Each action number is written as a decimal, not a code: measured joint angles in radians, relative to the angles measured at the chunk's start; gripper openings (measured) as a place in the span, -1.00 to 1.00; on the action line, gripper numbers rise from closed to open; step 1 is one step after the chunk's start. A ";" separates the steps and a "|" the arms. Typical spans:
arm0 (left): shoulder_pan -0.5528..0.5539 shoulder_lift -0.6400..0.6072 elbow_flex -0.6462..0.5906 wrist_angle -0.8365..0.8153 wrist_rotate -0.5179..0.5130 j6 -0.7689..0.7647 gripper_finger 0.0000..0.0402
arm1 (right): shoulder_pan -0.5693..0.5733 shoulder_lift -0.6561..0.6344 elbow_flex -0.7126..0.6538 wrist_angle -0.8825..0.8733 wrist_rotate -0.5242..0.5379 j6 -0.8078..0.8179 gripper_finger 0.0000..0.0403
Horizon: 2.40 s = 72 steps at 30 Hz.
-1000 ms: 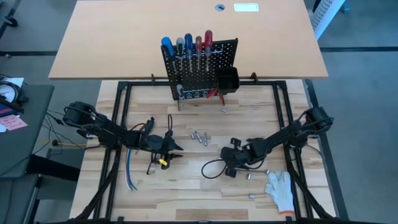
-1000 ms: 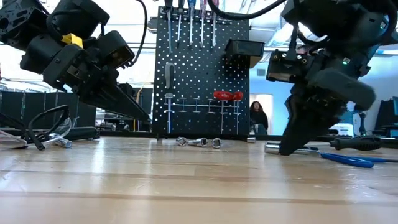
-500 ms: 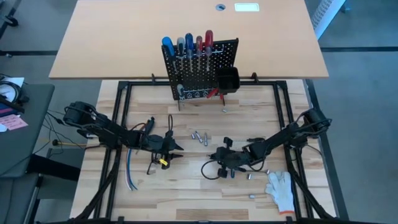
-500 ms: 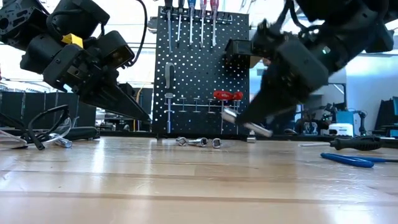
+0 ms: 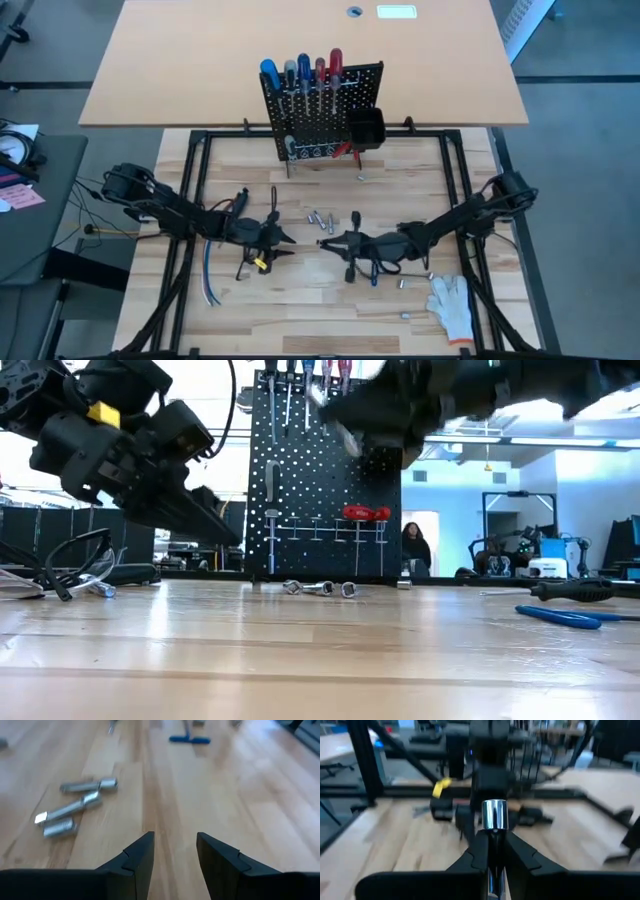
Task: Hang tools onto peg board
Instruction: Put the extension bar into the black bin on the pegboard
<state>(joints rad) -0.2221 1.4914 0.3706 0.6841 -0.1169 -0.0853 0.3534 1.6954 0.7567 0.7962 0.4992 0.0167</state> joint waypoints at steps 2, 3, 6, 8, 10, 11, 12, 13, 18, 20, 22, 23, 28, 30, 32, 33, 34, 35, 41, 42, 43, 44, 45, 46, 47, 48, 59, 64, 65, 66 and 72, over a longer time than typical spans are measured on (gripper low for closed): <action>-0.011 0.000 0.000 0.043 0.004 0.026 -0.28 | 0.009 -0.036 0.000 0.015 0.000 -0.046 -0.82; -0.016 0.000 0.000 0.065 0.009 0.040 -0.28 | 0.013 -0.058 0.000 0.018 0.000 -0.068 -0.82; -0.022 -0.013 -0.017 0.118 0.031 0.070 -0.28 | 0.031 -0.135 -0.014 0.018 0.000 -0.124 -0.82; -0.022 -0.033 -0.055 0.164 0.031 0.067 -0.28 | 0.043 -0.193 -0.053 0.019 0.001 -0.144 -0.82; -0.019 -0.060 -0.111 0.238 0.027 0.054 -0.28 | 0.055 -0.255 -0.103 0.015 0.032 -0.145 -0.82; -0.018 -0.077 -0.141 0.279 0.018 0.047 -0.28 | 0.056 -0.287 -0.129 0.016 0.054 -0.145 -0.82; -0.016 -0.096 -0.172 0.319 0.004 0.041 -0.28 | 0.054 -0.322 -0.154 0.016 0.082 -0.143 -0.82; -0.014 -0.114 -0.200 0.352 -0.015 0.038 -0.28 | 0.048 -0.354 -0.173 0.012 0.109 -0.140 -0.82; -0.001 -0.205 -0.294 0.439 -0.122 0.033 -0.28 | -0.031 -0.475 -0.177 -0.052 0.132 -0.115 -0.82; 0.004 -0.237 -0.310 0.431 -0.147 0.033 -0.28 | -0.071 -0.506 -0.132 -0.149 0.131 -0.115 -0.82; 0.005 -0.259 -0.312 0.419 -0.154 0.034 -0.28 | -0.107 -0.528 -0.065 -0.291 0.128 -0.115 -0.82; 0.005 -0.265 -0.312 0.417 -0.155 0.036 -0.28 | -0.125 -0.533 -0.026 -0.368 0.128 -0.114 -0.82; 0.005 -0.268 -0.312 0.404 -0.155 0.036 -0.28 | -0.219 -0.526 0.189 -0.738 0.099 -0.113 -0.82; 0.005 -0.267 -0.312 0.403 -0.155 0.036 -0.28 | -0.259 -0.517 0.269 -0.834 0.064 -0.102 -0.82; 0.005 -0.268 -0.312 0.403 -0.155 0.036 -0.28 | -0.299 -0.504 0.346 -0.909 0.037 -0.079 -0.82; 0.005 -0.268 -0.312 0.403 -0.155 0.036 -0.28 | -0.318 -0.492 0.386 -0.943 0.023 -0.071 -0.82; 0.005 -0.268 -0.312 0.402 -0.155 0.036 -0.28 | -0.335 -0.481 0.422 -0.975 0.018 -0.070 -0.82; 0.005 -0.268 -0.311 0.402 -0.155 0.036 -0.28 | -0.353 -0.468 0.459 -1.011 0.017 -0.070 -0.82; 0.005 -0.268 -0.311 0.400 -0.156 0.036 -0.28 | -0.473 -0.358 0.672 -1.281 0.009 -0.049 -0.82; 0.005 -0.268 -0.311 0.397 -0.156 0.036 -0.28 | -0.496 -0.340 0.701 -1.333 0.009 -0.024 -0.82; 0.005 -0.268 -0.311 0.396 -0.156 0.036 -0.28 | -0.518 -0.321 0.723 -1.378 0.010 0.003 -0.82; 0.005 -0.268 -0.310 0.396 -0.156 0.033 -0.28 | -0.542 -0.301 0.742 -1.413 0.010 0.025 -0.82; 0.005 -0.268 -0.310 0.396 -0.156 0.030 -0.28 | -0.562 -0.284 0.757 -1.442 0.010 0.045 -0.82; 0.005 -0.268 -0.310 0.396 -0.156 0.027 -0.28 | -0.585 -0.266 0.770 -1.468 0.010 0.065 -0.82; 0.005 -0.268 -0.310 0.396 -0.156 0.024 -0.28 | -0.603 -0.249 0.780 -1.489 0.010 0.080 -0.81; 0.005 -0.268 -0.310 0.396 -0.156 0.023 -0.28 | -0.620 -0.231 0.789 -1.509 0.010 0.094 -0.80; 0.005 -0.268 -0.310 0.378 -0.156 0.013 -0.28 | -0.698 -0.138 0.804 -1.553 -0.001 0.126 -0.70; 0.005 -0.268 -0.310 0.377 -0.156 0.013 -0.28 | -0.697 -0.142 0.804 -1.556 -0.001 0.126 -0.54; 0.005 -0.268 -0.310 0.377 -0.156 0.013 -0.28 | -0.697 -0.144 0.804 -1.554 -0.001 0.125 -0.48; 0.005 -0.268 -0.310 0.378 -0.156 0.013 -0.28 | -0.697 -0.151 0.804 -1.554 -0.001 0.117 -0.43; 0.005 -0.268 -0.310 0.374 -0.156 0.010 -0.28 | -0.687 -0.218 0.804 -1.553 0.000 0.082 -0.04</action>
<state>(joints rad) -0.2169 1.2238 0.0605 1.0584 -0.2726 -0.0757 -0.3334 1.4777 1.5604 -0.7569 0.4988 0.0991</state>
